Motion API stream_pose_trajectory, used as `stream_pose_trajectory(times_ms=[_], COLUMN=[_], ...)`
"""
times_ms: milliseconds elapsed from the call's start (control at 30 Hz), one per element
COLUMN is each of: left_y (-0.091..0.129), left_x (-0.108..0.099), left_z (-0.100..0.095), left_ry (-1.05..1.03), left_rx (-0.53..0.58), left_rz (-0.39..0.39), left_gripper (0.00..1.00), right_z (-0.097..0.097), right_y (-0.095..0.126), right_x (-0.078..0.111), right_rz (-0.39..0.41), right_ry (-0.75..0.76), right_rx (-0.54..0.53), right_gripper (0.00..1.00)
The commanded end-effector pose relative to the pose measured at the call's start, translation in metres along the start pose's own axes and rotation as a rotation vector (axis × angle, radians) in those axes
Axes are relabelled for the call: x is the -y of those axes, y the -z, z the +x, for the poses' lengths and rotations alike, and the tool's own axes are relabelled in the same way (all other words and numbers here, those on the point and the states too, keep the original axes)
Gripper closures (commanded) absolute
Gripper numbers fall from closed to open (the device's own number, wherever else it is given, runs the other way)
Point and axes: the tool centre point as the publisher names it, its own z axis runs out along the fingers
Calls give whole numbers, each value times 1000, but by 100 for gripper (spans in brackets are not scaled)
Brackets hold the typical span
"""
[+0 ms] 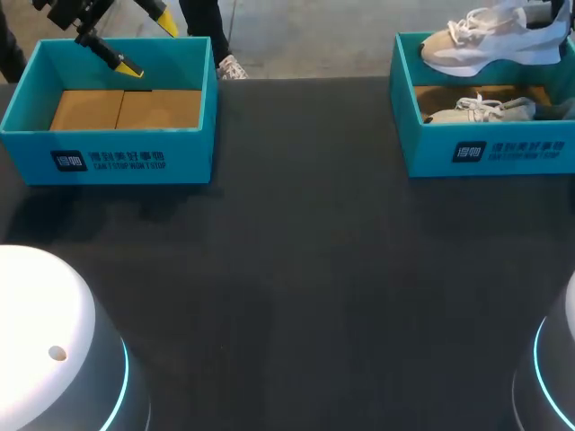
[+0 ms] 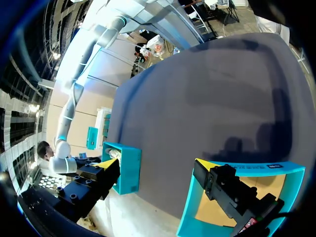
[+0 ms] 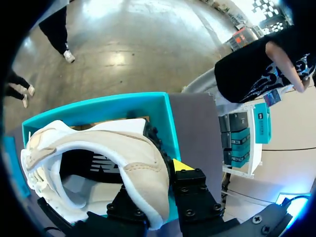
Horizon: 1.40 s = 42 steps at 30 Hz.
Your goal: Take the shoe out of the shoebox, open the shoe tongue, remove and reinsert the insole, then place the shoe into the shoebox
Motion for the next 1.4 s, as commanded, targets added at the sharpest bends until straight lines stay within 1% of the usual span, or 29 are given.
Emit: stream_pose_trajectory(times_ms=[33,467,1200,1400], left_y=[0,0,0,0], left_x=[1,1,1,1], left_z=[0,0,0,0], left_ry=[-1,-1,-1,-1], left_rx=[-2,-2,-2,-2], left_rz=[-4,-4,-4,-4], left_gripper=[0,0,0,0], right_z=[3,9,16,21], right_y=[-7,-19,-54,-63], right_x=[-5,-7,-4,-5], right_rz=[4,0,17,22], right_ry=[-1,-1,-2,-1], right_rx=[-6,-10,-18,-27], right_gripper=[100,100,100,100])
